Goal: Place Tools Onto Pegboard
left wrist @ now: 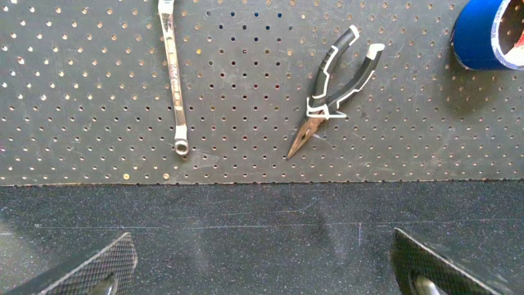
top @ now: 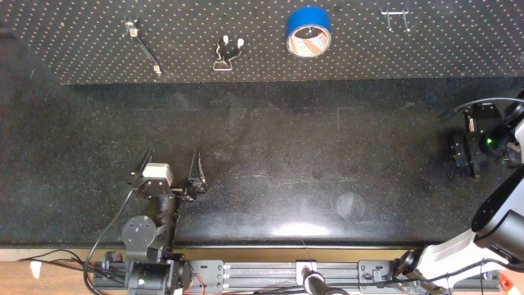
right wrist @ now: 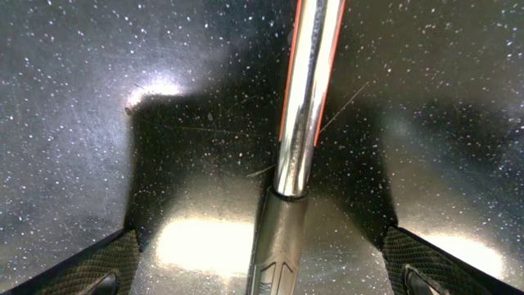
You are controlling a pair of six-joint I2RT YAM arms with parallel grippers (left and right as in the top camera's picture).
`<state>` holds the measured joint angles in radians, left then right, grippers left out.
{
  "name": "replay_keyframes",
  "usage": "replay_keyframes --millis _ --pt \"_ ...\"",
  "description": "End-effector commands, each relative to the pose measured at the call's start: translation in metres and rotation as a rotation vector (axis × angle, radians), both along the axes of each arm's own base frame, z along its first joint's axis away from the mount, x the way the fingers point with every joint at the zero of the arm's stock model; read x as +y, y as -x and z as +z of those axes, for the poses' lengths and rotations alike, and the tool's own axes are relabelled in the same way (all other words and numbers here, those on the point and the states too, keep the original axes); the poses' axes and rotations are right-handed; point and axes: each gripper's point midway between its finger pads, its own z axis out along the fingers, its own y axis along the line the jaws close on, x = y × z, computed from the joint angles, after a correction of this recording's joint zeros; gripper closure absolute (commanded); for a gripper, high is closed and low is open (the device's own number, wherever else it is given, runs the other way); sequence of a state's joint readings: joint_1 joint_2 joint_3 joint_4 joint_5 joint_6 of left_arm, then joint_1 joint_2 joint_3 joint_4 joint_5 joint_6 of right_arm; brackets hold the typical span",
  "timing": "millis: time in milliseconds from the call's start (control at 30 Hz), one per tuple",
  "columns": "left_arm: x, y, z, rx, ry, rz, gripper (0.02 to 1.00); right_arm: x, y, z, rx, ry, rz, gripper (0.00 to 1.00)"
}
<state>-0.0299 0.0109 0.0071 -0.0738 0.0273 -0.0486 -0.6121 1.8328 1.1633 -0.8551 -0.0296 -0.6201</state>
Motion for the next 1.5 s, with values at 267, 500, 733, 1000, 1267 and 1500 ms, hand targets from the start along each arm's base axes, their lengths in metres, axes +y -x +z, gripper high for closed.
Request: replay_keyframes --millis 267,500,733,1000,1267,1500 --pt "-0.003 0.001 -0.001 -0.001 -0.012 -0.016 0.023 0.004 0.003 -0.009 0.020 -0.024 0.022 0.680" --pt "-0.003 0.001 -0.001 -0.001 -0.012 -0.016 0.023 0.004 0.003 -0.009 0.020 -0.024 0.022 0.763" --pt "-0.003 0.001 -0.001 -0.001 -0.012 -0.016 0.023 0.004 0.003 -0.009 0.020 -0.024 0.022 0.812" --pt "-0.003 0.001 -0.001 -0.001 -0.012 -0.016 0.023 0.005 0.004 -0.004 0.014 -0.022 -0.010 0.925" --pt "-0.003 0.001 -0.001 -0.001 -0.012 -0.016 0.023 0.050 -0.033 0.163 -0.543 0.015 -0.026 0.928" --pt "-0.003 0.001 -0.001 -0.001 -0.012 -0.016 0.023 0.160 -0.063 0.262 -0.905 -0.055 0.128 0.928"
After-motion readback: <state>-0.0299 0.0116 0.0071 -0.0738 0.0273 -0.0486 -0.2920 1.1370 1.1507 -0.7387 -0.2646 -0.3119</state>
